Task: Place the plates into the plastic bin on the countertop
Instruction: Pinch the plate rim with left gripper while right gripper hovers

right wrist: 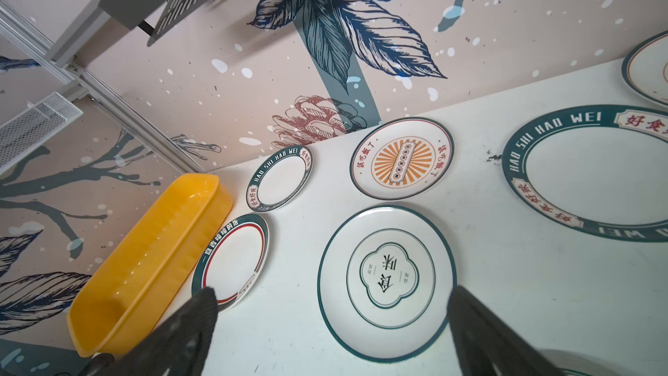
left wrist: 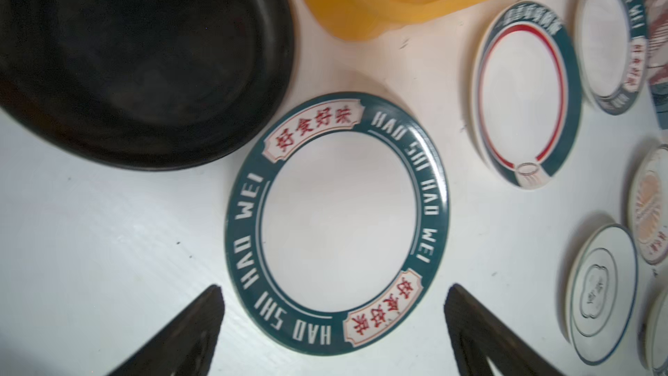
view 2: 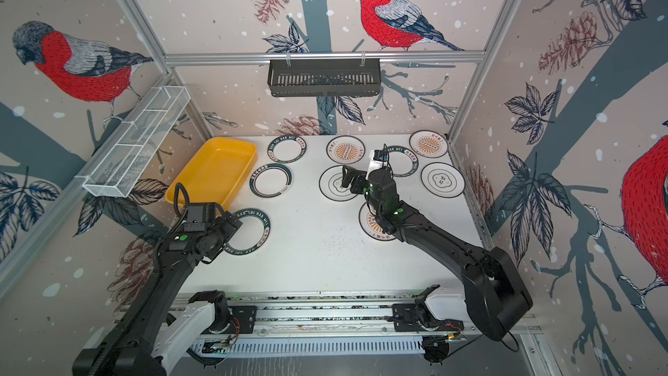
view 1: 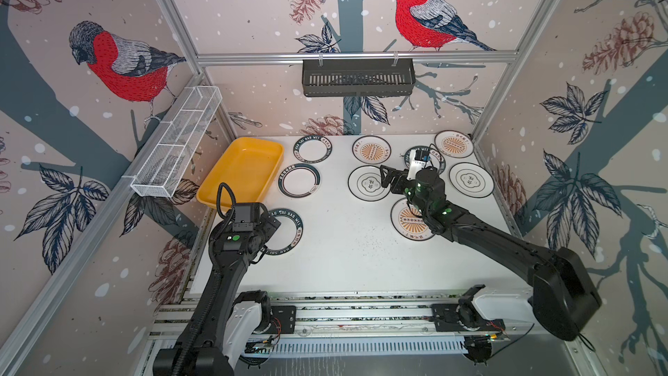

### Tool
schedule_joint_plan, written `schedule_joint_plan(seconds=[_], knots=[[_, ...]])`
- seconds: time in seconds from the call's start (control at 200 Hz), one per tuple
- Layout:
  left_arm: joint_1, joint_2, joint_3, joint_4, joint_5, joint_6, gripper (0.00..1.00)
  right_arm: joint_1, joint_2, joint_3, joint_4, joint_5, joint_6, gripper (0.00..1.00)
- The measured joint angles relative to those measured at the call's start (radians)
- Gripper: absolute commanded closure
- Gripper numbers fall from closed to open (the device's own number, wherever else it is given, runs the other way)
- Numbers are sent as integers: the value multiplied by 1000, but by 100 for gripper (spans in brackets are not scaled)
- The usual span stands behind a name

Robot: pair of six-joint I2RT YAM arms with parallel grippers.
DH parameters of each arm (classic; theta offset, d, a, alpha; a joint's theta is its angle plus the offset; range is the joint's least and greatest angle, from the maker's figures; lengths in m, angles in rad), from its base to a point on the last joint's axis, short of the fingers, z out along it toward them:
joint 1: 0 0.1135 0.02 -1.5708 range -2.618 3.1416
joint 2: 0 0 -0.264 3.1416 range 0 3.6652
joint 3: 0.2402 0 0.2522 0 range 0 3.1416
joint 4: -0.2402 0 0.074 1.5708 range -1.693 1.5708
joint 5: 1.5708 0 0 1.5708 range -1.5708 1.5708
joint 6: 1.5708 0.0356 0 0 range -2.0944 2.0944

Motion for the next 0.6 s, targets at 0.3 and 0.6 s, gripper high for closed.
schedule_joint_plan(seconds=[0.3, 0.6], knots=[[55, 8, -108, 13, 113, -7, 9, 28, 44, 60, -11, 1, -8, 0], [66, -10, -206, 121, 178, -97, 20, 28, 79, 85, -22, 7, -17, 1]])
